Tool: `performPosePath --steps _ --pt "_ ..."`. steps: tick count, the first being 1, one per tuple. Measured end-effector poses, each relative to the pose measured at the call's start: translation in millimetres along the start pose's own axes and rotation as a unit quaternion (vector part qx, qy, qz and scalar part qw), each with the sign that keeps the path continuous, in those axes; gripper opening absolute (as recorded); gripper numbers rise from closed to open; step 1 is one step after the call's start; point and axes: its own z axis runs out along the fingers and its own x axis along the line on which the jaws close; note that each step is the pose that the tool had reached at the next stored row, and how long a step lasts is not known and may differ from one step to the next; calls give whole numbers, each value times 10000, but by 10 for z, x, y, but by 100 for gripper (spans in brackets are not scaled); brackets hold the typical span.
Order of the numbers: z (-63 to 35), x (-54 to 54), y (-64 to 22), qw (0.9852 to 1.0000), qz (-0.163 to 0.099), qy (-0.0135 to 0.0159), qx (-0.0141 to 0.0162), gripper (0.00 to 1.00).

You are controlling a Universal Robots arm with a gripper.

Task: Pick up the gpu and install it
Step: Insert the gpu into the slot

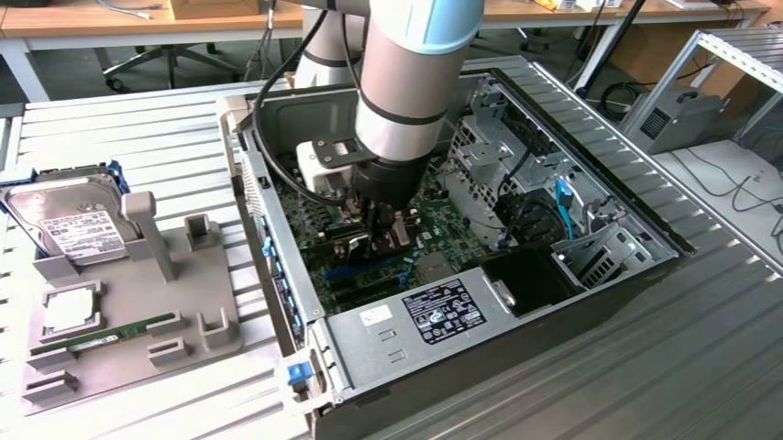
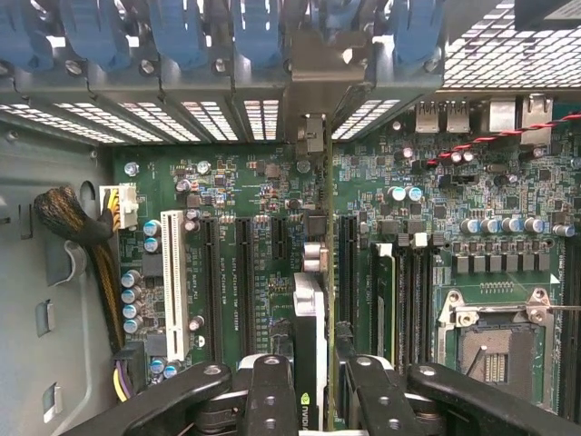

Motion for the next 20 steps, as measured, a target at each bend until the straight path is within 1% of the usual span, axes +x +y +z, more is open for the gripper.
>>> performPosePath --steps 8,10,20 --pt "26 1 5 10000 0 1 -1 27" --pt "36 1 5 10000 0 -3 1 27" --pt "34 1 6 10000 0 -1 0 27"
